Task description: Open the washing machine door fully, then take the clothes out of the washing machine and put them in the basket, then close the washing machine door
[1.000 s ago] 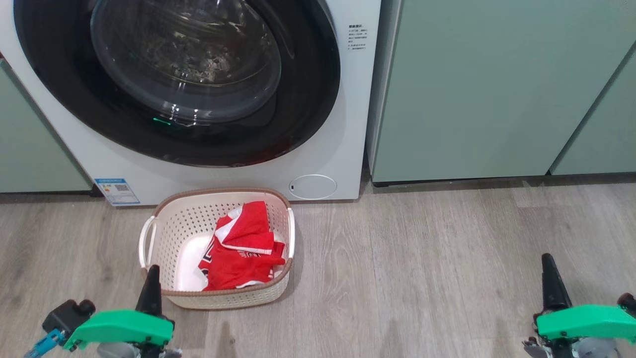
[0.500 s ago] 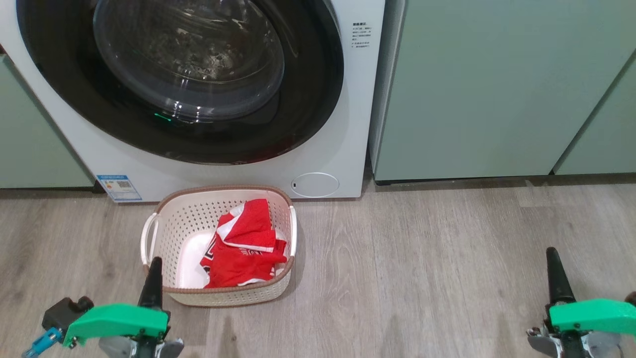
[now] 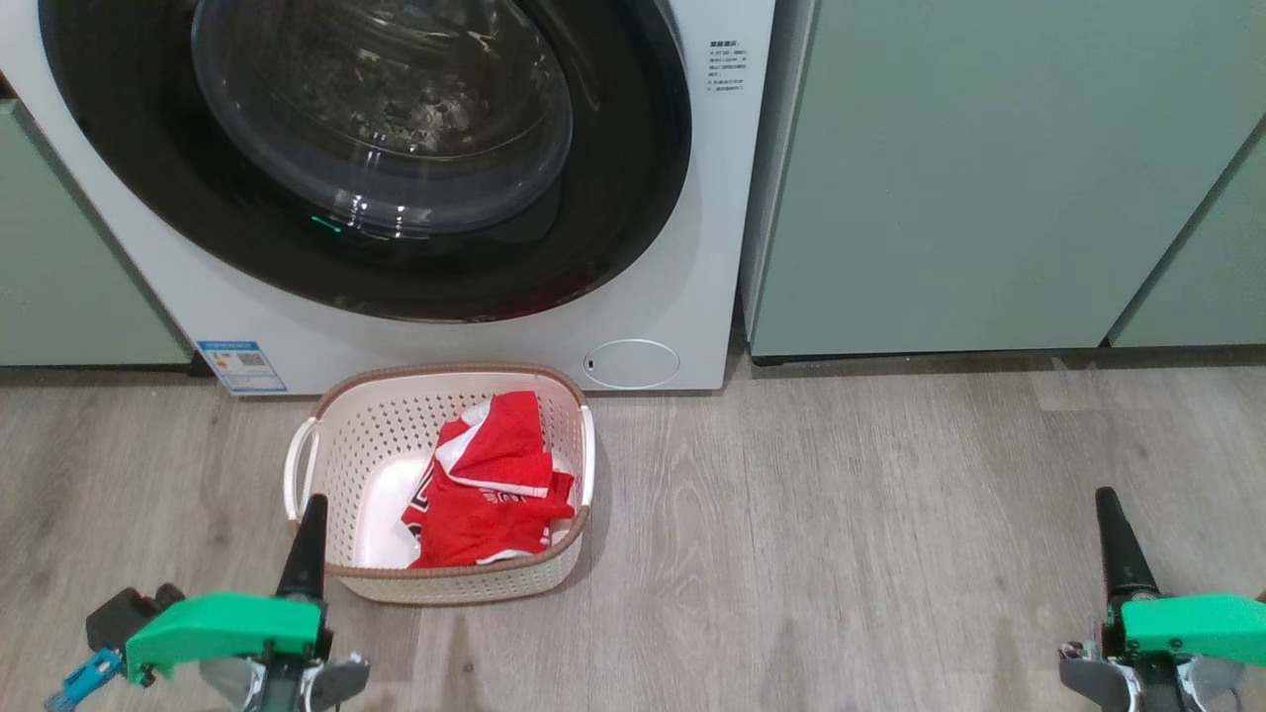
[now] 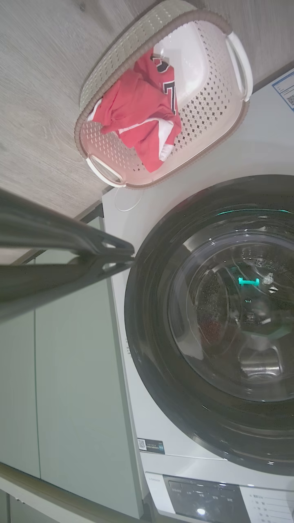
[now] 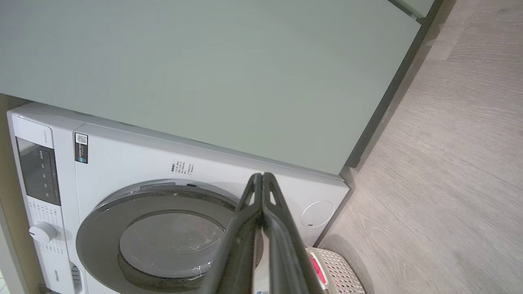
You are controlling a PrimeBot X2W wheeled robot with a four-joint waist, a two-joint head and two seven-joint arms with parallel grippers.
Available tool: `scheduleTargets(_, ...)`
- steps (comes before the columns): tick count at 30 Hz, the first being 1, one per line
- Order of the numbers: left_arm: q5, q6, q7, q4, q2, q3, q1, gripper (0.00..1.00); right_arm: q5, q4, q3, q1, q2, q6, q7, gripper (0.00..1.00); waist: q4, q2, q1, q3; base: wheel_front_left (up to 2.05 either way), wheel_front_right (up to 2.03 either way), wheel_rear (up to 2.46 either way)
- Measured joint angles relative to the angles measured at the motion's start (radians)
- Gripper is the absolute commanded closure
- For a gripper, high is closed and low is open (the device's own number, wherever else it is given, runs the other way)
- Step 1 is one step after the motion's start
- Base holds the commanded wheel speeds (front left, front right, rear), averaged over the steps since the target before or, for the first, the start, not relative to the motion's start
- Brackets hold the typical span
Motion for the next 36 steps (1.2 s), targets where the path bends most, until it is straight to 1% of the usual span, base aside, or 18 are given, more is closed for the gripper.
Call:
scheduleTargets(25, -0.273, 0.0, 0.072, -0.064, -0.009, -0.001, -0.011, 1.0, 0.282, -0.021, -0.033, -0.021, 0.001, 0.0, 0.074, 1.0, 0.015, 0.0, 0.0, 0.011, 0.0, 0.0, 0.0)
scheduleTargets(30, -0.308, 0.0, 0.081, -0.074, -0.012, -0.002, -0.015, 1.0, 0.318, -0.022, -0.038, -0.021, 0.001, 0.0, 0.082, 1.0, 0.016, 0.0, 0.0, 0.013, 0.0, 0.0, 0.0)
scheduleTargets(36, -0.31, 0.0, 0.081, -0.075, -0.012, -0.002, -0.017, 1.0, 0.32, -0.022, -0.039, -0.021, 0.002, 0.0, 0.082, 1.0, 0.016, 0.0, 0.0, 0.013, 0.0, 0.0, 0.0)
